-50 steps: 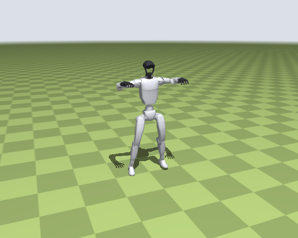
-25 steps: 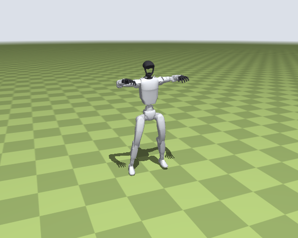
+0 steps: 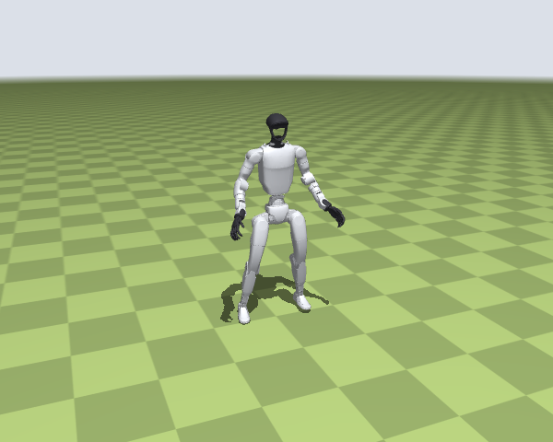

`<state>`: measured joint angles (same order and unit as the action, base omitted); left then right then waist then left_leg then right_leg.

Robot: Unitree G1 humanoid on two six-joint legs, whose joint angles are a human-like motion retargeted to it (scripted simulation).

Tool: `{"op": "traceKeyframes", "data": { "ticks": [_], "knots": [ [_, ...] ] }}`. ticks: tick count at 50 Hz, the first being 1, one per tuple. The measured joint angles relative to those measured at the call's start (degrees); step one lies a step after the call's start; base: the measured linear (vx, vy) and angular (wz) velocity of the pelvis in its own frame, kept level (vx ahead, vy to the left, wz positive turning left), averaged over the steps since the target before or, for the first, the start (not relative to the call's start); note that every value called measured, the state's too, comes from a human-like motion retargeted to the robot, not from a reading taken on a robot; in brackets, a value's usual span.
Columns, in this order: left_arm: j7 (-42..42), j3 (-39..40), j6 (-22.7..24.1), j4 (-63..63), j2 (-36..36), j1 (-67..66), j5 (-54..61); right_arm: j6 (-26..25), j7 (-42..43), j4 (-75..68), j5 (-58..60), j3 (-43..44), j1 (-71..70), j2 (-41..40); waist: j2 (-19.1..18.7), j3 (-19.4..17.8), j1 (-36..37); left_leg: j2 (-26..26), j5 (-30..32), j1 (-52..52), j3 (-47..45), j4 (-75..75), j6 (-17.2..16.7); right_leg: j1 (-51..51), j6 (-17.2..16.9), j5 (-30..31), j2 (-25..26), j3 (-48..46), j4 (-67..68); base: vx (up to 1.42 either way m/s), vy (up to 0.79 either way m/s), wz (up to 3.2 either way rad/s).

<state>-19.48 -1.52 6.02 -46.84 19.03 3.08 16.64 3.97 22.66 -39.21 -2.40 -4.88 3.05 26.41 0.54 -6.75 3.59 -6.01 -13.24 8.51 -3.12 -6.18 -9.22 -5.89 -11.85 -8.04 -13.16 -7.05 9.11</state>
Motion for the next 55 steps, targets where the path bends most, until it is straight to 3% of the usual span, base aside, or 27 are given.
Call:
{"op": "traceKeyframes", "data": {
  "ticks": [3, 7, 15, 18, 23, 27, 30, 32, 37, 40, 44, 48, 55],
  "knots": [
    [3.2, -0.8, 2.9, 1.3, -3.4, -6.4, -6.7, 1.8, -2.3, -0.1, 4.9, 1.4, 7.1, -4.7, 0.0, -1.9, -0.8, -0.2, 0.0, 0.0, 0.0, -0.1, -0.2, 0.2, 0.0, -0.4, 0.2, 0.0, 0.6, 0.0, 0.0, 0.0],
    [9.3, -0.7, 5.9, 4.9, -4.3, -13.0, -10.2, 3.7, -7.9, 0.8, 10.7, 0.3, 14.0, -5.0, -0.3, -3.4, -1.9, -0.8, 0.1, -0.5, -1.1, -0.2, -0.4, 2.8, 0.1, -1.3, 0.8, 1.5, 3.5, 0.0, -0.03, -0.14],
    [12.1, -10.8, 3.0, -0.1, 2.4, -11.5, -10.8, 2.6, -16.0, -3.8, 9.3, -4.4, 13.0, 0.4, -0.9, -3.8, -6.9, -2.5, -0.4, -2.5, -4.8, -4.0, 0.1, 10.0, 2.1, -5.1, 2.4, 5.7, 13.4, 0.02, -0.12, -0.37],
    [12.2, -16.2, 2.4, -7.5, 4.3, -6.2, -17.1, 2.7, -15.3, -6.5, 7.8, -4.3, 11.9, 0.7, -1.3, -2.8, -8.7, -3.8, -0.8, -6.0, -6.3, -12.7, -0.4, 9.0, 2.1, -6.1, 2.7, 6.4, 12.7, 0.09, -0.19, -0.25],
    [13.7, -18.9, -0.2, -16.8, 2.7, 6.5, -25.5, 0.4, -14.0, -12.5, 7.0, -3.0, 6.9, -0.5, -2.4, -4.9, -7.0, -6.3, 5.4, -10.7, -6.8, -28.6, 2.8, 4.2, 2.2, -5.7, 4.0, 9.2, 9.5, 0.11, -0.24, -0.57],
    [14.0, -15.6, 0.6, -13.2, -0.7, 11.0, -22.6, -0.8, -13.5, -16.4, 6.3, -2.8, 2.1, -0.5, -4.5, -7.3, -6.5, -6.8, 9.5, -19.8, -3.4, -47.4, 3.5, -0.7, 2.8, -6.3, 5.0, 10.8, 7.1, 0.13, -0.15, -0.48],
    [14.9, -16.1, 2.9, -4.7, -1.7, 11.0, -24.2, 0.1, -14.1, -19.5, 5.8, -5.2, -2.1, 0.1, -5.2, -8.4, -5.0, -4.1, 5.0, -24.2, -3.4, -54.4, 3.3, -0.2, 4.0, -5.2, 3.1, 10.3, 12.0, 0.16, -0.04, -0.84],
    [15.6, -18.0, 2.7, 1.9, -0.1, 11.9, -27.4, -0.5, -13.5, -20.8, 4.0, -7.3, -6.3, 1.1, -6.0, -10.6, -5.2, -3.5, 4.2, -25.9, -4.9, -54.1, 3.0, -0.2, 3.4, -11.1, 4.9, 15.2, 16.3, 0.16, 0.0, -0.61],
    [16.1, -22.7, 2.7, 12.8, 6.4, 15.6, -35.2, -0.2, -11.2, -18.9, 1.9, -10.3, -15.9, 2.3, -7.6, -14.3, -7.9, -4.8, 1.7, -29.9, -10.8, -45.0, 3.8, 0.2, 2.5, -16.9, 5.3, 16.2, 25.8, 0.22, 0.04, -0.16],
    [14.8, -24.8, 2.1, 12.8, 8.3, 17.4, -34.4, -0.2, -7.2, -16.6, 2.6, -11.7, -21.0, 2.1, -8.7, -16.3, -10.5, -4.3, 5.6, -30.8, -9.0, -33.8, 2.5, -2.5, 1.7, -18.2, 5.9, 15.4, 26.7, 0.33, 0.09, 0.08],
    [16.4, -25.4, 2.3, 7.6, 10.4, 16.2, -34.3, -0.4, -6.0, -13.3, 5.0, -14.1, -25.9, -1.3, -8.5, -16.3, -9.7, -6.5, 14.9, -28.8, -5.7, -15.6, 1.0, -5.8, 0.1, -17.0, 6.1, 18.4, 22.9, 0.44, 0.14, -0.83],
    [16.9, -22.1, 3.9, 2.8, 13.1, 9.5, -29.3, 0.9, -7.4, -8.6, 5.9, -19.2, -30.6, -6.6, -6.0, -15.1, -5.1, -11.3, 19.1, -25.3, -3.4, -1.4, -0.6, -6.3, -1.7, -14.8, 4.4, 26.0, 17.8, 0.47, 0.25, -2.0],
    [11.9, -7.3, 7.3, -1.7, 14.0, -9.4, -4.4, 1.9, -1.1, -2.4, 9.2, -26.6, -46.7, -18.8, 2.1, -14.5, 1.2, -22.2, 11.0, -25.3, -13.1, -1.5, -0.2, -0.1, -3.2, -12.8, 0.9, 35.8, 12.2, 0.38, 0.4, -1.93]
  ]
}}
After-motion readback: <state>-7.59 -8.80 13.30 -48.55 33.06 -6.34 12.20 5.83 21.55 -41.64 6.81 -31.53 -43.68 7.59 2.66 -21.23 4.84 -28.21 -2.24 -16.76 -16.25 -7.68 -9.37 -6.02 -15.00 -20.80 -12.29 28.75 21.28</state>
